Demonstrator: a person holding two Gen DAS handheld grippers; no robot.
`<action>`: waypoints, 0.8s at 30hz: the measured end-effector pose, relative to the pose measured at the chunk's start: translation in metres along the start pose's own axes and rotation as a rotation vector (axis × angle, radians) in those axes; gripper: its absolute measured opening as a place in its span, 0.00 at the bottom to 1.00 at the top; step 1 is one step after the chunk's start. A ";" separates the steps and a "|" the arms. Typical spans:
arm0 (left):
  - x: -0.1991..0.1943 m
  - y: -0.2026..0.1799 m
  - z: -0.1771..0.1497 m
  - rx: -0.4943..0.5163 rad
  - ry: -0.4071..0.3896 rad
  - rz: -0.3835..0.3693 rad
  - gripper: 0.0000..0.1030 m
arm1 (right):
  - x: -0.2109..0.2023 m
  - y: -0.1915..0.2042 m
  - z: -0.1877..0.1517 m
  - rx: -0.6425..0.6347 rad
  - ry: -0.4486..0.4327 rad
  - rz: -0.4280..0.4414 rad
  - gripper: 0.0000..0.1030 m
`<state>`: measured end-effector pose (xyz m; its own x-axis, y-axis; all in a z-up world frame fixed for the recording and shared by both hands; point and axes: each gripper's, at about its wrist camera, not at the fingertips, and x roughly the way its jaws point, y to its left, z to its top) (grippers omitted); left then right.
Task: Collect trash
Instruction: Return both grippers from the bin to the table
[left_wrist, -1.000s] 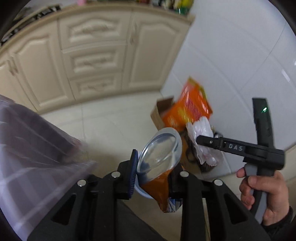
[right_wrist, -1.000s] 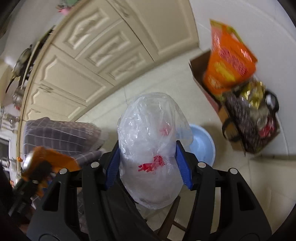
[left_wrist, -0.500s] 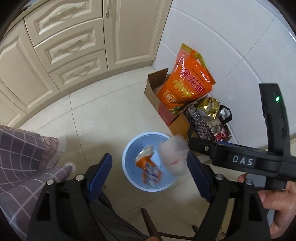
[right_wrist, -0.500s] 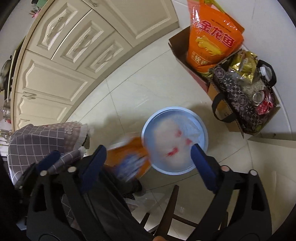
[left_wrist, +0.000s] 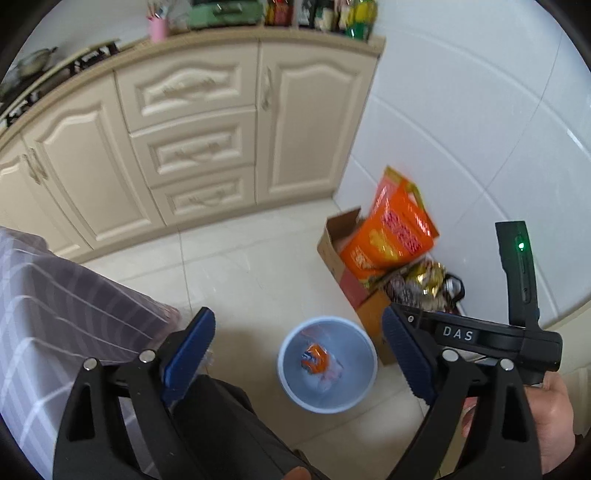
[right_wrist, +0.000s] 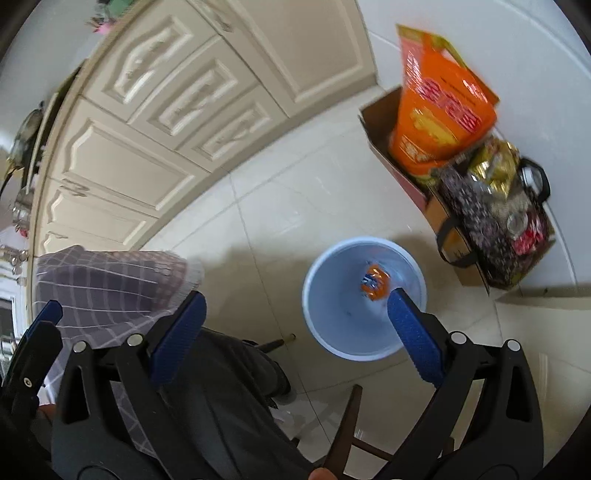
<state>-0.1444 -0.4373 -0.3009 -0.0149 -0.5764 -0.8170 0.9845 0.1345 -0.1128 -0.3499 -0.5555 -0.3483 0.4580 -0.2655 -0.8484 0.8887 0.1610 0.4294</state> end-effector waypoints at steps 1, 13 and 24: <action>-0.011 0.003 0.002 -0.005 -0.023 0.003 0.88 | -0.008 0.010 0.002 -0.015 -0.020 0.015 0.94; -0.126 0.043 0.008 -0.093 -0.262 0.101 0.89 | -0.086 0.137 0.007 -0.244 -0.176 0.173 0.94; -0.215 0.095 -0.010 -0.175 -0.424 0.244 0.89 | -0.126 0.253 -0.023 -0.458 -0.225 0.322 0.94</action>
<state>-0.0495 -0.2922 -0.1416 0.3192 -0.7827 -0.5342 0.9060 0.4174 -0.0702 -0.1836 -0.4591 -0.1402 0.7402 -0.3221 -0.5902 0.6274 0.6465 0.4341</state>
